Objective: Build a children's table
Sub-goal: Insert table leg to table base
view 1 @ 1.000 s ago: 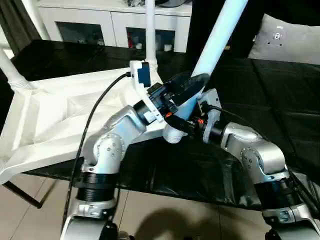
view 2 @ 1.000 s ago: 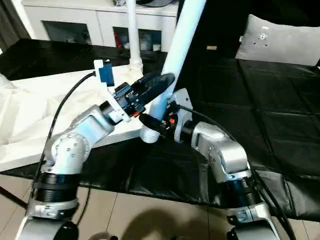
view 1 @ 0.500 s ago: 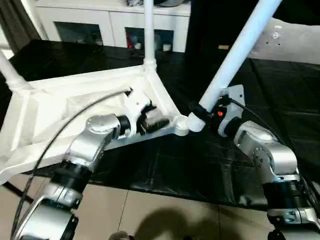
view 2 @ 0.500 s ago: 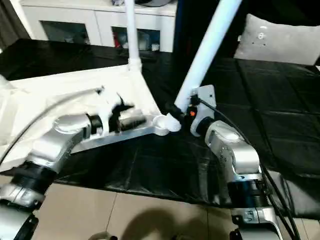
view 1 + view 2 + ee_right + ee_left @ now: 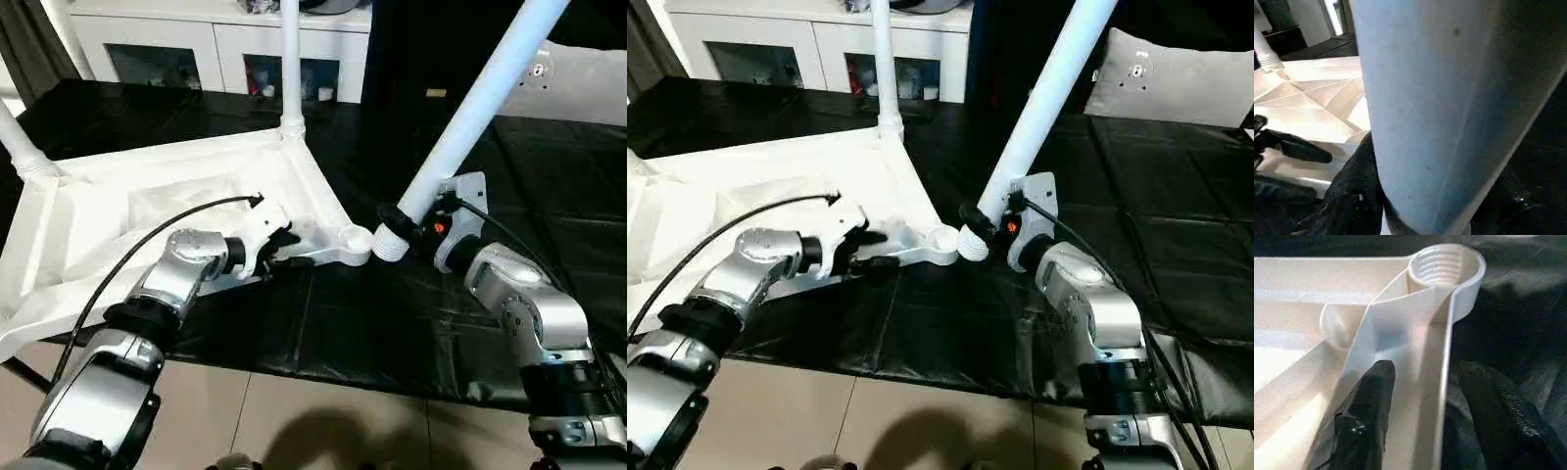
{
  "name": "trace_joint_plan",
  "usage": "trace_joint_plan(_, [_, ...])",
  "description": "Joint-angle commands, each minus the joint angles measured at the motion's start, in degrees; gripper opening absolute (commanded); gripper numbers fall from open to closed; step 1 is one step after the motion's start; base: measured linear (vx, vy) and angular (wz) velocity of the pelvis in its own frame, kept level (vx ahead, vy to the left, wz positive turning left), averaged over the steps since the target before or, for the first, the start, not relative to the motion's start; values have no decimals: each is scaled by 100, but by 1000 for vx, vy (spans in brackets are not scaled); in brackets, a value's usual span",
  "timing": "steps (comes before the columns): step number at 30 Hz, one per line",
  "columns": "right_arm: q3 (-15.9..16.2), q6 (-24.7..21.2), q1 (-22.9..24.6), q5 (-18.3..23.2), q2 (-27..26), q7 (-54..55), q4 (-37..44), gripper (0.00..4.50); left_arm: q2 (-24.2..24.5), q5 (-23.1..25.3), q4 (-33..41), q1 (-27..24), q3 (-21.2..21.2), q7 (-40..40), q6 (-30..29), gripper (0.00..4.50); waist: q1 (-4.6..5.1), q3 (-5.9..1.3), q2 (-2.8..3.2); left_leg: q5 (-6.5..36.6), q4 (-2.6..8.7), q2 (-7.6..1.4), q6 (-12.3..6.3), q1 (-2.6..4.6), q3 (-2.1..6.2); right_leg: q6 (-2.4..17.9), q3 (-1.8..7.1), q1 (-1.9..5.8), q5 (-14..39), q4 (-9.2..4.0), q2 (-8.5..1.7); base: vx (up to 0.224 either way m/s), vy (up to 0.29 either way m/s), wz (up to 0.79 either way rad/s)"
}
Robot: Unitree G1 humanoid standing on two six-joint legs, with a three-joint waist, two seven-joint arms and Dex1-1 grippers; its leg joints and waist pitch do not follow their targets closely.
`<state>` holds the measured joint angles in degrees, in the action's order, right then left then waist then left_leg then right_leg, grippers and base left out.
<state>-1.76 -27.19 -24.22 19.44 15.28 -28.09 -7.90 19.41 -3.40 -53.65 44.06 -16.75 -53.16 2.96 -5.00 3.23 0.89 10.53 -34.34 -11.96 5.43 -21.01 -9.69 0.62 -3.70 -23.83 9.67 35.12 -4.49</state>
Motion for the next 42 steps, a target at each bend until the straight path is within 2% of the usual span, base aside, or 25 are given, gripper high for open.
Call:
trace_joint_plan(1, [7,81,14,-33,2,-37,170,188,-36,145,-207,145,-33,-72,197,217,-3,-465,-7,733,363,-15,-79,37,-26,1106,228,411,685,-358,-275,0,0,0])
trace_joint_plan(8, [46,165,16,-23,0,-104,139,188,-57,360,-672,316,-81,-107,417,162,-11,-463,-8,759,358,-16,-109,36,-29,1207,229,419,624,-350,-285,0,0,0])
trace_joint_plan(11, [66,170,26,-32,7,-150,153,188,-69,486,-1007,425,-77,-164,563,127,-12,-448,-7,871,372,-24,-84,46,-23,1161,228,416,853,-379,-293,0,0,0])
trace_joint_plan(13, [86,179,31,-45,19,-169,153,188,-73,566,-1132,458,-100,-219,614,124,-13,-439,-10,919,378,-17,-71,48,-22,1120,224,414,992,-401,-293,0,0,0])
trace_joint_plan(14, [88,181,28,-47,19,-172,151,188,-76,590,-1164,466,-102,-230,633,99,-10,-435,-6,950,386,-25,-47,41,-14,1097,222,421,1085,-400,-301,0,0,0])
trace_joint_plan(16, [93,190,23,-53,16,-179,146,188,-80,663,-1222,484,-136,-246,663,82,-7,-426,-4,1042,392,-31,-31,56,-14,1062,222,408,1278,-429,-309,0,0,0])
trace_joint_plan(19, [101,203,17,-64,10,-187,142,188,-85,781,-1313,521,-205,-259,728,72,-12,-425,-5,1054,395,-30,-25,65,-15,1038,225,401,1333,-438,-307,0,0,0])
trace_joint_plan(21, [104,213,8,-69,9,-196,131,188,-90,870,-1369,552,-239,-273,778,39,-12,-417,-17,1081,396,-25,-23,61,-13,1019,226,414,1389,-446,-310,0,0,0])
trace_joint_plan(24, [110,228,-8,-74,9,-201,108,188,-109,925,-1452,603,-191,-283,831,30,-11,-415,-16,1155,405,-25,-11,79,-10,1008,227,408,1494,-455,-311,0,0,0])
trace_joint_plan(25, [111,231,-11,-75,8,-202,103,188,-112,934,-1462,614,-181,-286,838,7,-10,-416,-14,1156,407,-25,-12,80,-10,1004,225,405,1501,-457,-309,0,0,0])
trace_joint_plan(29, [138,253,-33,-99,21,-234,81,188,-119,963,-1496,656,-138,-327,918,0,-9,-429,-15,1085,405,-32,-26,72,-5,1062,229,414,1291,-430,-308,0,0,0])
trace_joint_plan(30, [154,259,-41,-111,33,-250,76,188,-114,973,-1499,657,-143,-337,939,0,-11,-431,2,1073,404,-32,-28,73,-4,1084,230,412,1234,-425,-307,0,0,0])
trace_joint_plan(36, [420,177,-113,-207,310,-676,237,188,-24,1005,-1240,489,-206,-794,1382,0,-11,-434,15,1064,407,-40,-58,69,0,1179,229,436,1010,-409,-310,0,0,0])
trace_joint_plan(38, [496,116,-138,-205,394,-831,284,188,13,975,-1076,368,-232,-1042,1517,0,-6,-430,0,1048,408,-44,-80,59,-2,1221,232,446,913,-401,-307,0,0,0])
trace_joint_plan(39, [634,-43,-152,-181,507,-1070,367,188,85,908,-753,125,-286,-1376,1669,0,-21,-430,-26,1068,412,-66,-97,75,2,1262,233,446,939,-373,-326,0,0,0])
trace_joint_plan(41, [709,-130,-149,-175,549,-1162,405,188,122,893,-610,23,-310,-1467,1699,0,-19,-415,-10,1098,420,-71,-95,85,-17,1213,242,420,1084,-406,-320,0,0,0])
trace_joint_plan(42, [764,-134,-142,-193,565,-1207,417,188,145,888,-527,-34,-323,-1514,1683,0,-9,-407,-62,1128,420,-66,-107,90,-31,1188,242,411,1166,-422,-312,0,0,0])
